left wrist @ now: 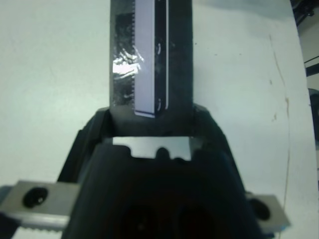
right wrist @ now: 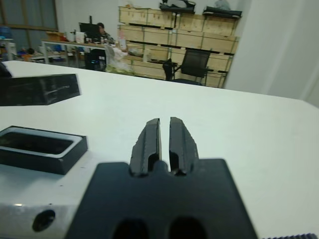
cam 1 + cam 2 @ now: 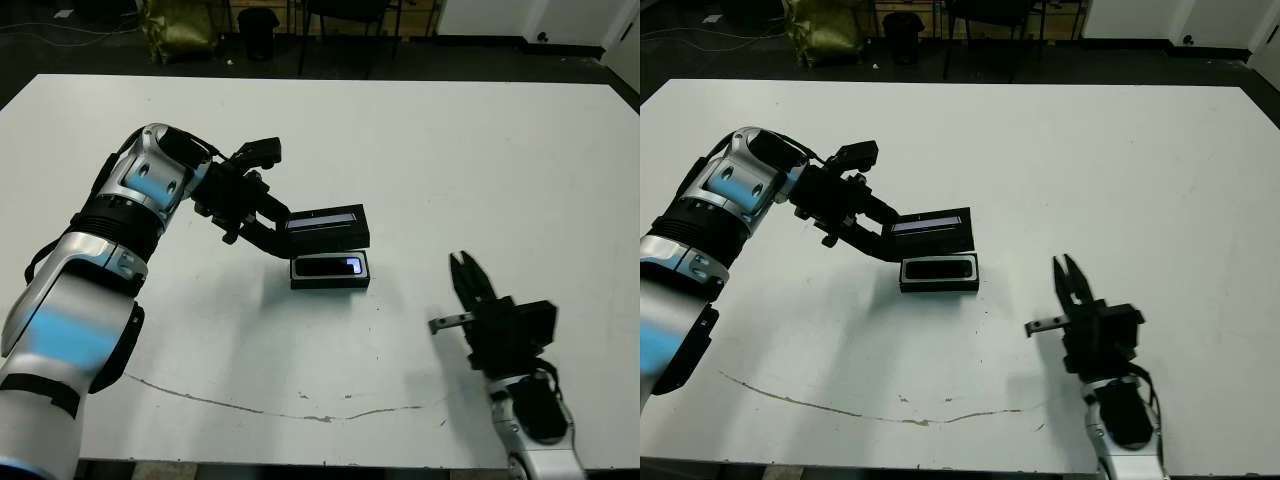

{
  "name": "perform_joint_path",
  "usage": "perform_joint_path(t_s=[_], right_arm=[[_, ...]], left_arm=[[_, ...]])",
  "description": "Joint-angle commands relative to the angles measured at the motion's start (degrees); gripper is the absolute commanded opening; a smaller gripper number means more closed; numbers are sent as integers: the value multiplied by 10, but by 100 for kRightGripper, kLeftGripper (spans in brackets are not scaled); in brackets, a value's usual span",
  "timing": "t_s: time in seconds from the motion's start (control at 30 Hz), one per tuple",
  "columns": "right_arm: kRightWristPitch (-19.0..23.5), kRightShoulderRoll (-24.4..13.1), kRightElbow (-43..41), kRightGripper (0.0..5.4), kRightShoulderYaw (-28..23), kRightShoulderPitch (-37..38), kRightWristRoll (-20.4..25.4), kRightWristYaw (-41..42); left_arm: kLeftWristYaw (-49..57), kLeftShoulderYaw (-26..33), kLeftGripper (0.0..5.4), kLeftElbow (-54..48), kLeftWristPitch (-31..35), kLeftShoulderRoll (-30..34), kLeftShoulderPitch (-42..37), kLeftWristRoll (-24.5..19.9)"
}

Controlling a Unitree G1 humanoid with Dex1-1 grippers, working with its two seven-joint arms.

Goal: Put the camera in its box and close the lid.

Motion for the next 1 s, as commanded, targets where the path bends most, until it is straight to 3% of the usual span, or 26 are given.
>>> perform_joint_path(t_s=[0.03, 0.4, 1.0], right_arm=[[14, -7, 1, 0, -12, 4, 6, 0], [13, 0, -2, 0, -2, 8, -10, -13], [18, 12, -9, 0, 10, 23, -15, -18]], left_arm=[[0, -2, 225, 2, -2, 1, 11, 7], [-14, -20, 225, 15, 49, -7, -12, 24], [22, -33, 225, 28, 3, -42, -13, 56]])
